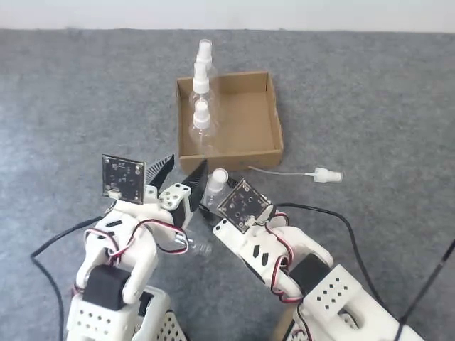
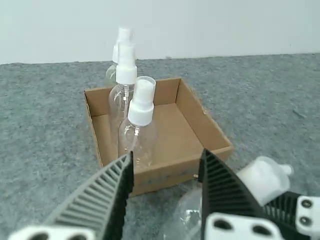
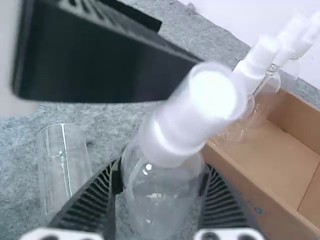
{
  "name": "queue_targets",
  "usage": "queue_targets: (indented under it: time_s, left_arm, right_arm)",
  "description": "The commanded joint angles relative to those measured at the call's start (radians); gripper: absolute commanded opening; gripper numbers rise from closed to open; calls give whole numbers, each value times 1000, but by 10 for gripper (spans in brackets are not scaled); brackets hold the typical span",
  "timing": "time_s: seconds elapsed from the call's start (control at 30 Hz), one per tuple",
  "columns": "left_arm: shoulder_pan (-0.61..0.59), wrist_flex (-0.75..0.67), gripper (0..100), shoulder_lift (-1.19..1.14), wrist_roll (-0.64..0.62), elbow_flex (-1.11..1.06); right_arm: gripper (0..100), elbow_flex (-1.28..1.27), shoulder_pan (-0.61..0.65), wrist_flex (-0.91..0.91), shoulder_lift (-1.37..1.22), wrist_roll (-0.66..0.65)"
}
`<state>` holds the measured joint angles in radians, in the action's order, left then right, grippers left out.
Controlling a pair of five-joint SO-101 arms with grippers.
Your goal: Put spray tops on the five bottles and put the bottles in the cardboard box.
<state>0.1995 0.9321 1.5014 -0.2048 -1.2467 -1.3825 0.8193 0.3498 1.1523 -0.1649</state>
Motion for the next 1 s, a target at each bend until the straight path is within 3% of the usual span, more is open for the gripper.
queue_targets:
  time_s: [0.0, 0.23, 0.43, 0.63, 0.97]
  left_arm:
    - [21, 25, 202, 2, 15, 2]
    - [-52, 92, 202, 81, 11, 85]
    - [-213, 97, 202, 265, 26, 84]
    - [-361, 110, 202, 318, 115, 58]
    - [-565, 104, 206, 321, 117, -91]
  right_arm:
    - [7, 52, 8, -19, 38, 3]
    - [7, 57, 8, 38, 38, 2]
    - [7, 60, -8, 81, 38, 2]
    - [7, 66, -96, 85, 38, 2]
    - [6, 132, -291, 87, 38, 6]
